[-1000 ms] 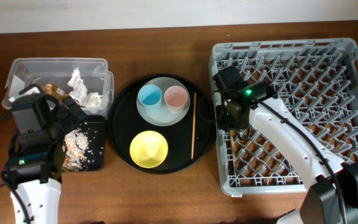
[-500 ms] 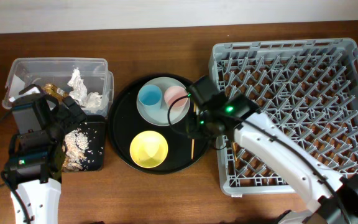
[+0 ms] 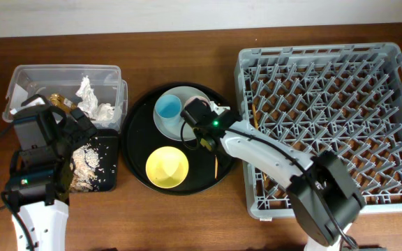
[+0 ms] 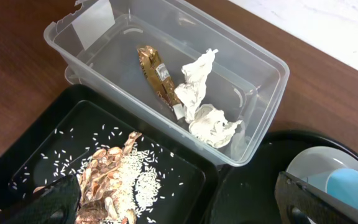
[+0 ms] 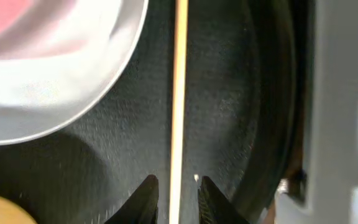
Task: Sort waste into correct bins and load items into the dishwasher rack
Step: 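Grasp the second wooden chopstick with the right gripper, then insert the second chopstick into the grey dish rack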
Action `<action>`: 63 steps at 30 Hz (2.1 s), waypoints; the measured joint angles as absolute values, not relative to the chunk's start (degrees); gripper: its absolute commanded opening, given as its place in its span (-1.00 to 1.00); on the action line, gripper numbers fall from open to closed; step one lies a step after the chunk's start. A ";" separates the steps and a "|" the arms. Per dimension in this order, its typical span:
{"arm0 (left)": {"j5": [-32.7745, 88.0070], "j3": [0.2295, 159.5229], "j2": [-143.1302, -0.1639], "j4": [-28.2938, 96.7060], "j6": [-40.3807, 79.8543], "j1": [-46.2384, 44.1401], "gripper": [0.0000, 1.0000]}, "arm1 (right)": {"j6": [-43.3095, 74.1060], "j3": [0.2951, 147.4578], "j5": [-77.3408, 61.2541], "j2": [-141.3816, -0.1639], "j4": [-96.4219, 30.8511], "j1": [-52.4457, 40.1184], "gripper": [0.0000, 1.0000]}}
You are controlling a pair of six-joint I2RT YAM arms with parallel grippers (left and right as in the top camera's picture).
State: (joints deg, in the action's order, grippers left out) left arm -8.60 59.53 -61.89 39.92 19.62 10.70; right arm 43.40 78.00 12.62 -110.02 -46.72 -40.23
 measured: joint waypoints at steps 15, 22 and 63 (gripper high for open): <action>-8.60 59.53 -61.89 39.94 19.59 10.70 0.98 | 43.53 76.58 12.36 -113.75 -40.75 -37.47 -0.55; -8.60 59.53 -61.89 39.94 19.59 10.70 0.98 | 43.53 74.37 11.99 -113.93 -37.91 -37.47 -0.62; -8.60 59.53 -61.89 40.07 19.59 10.70 0.98 | 16.32 69.84 1.98 -89.76 -55.02 -23.00 -0.82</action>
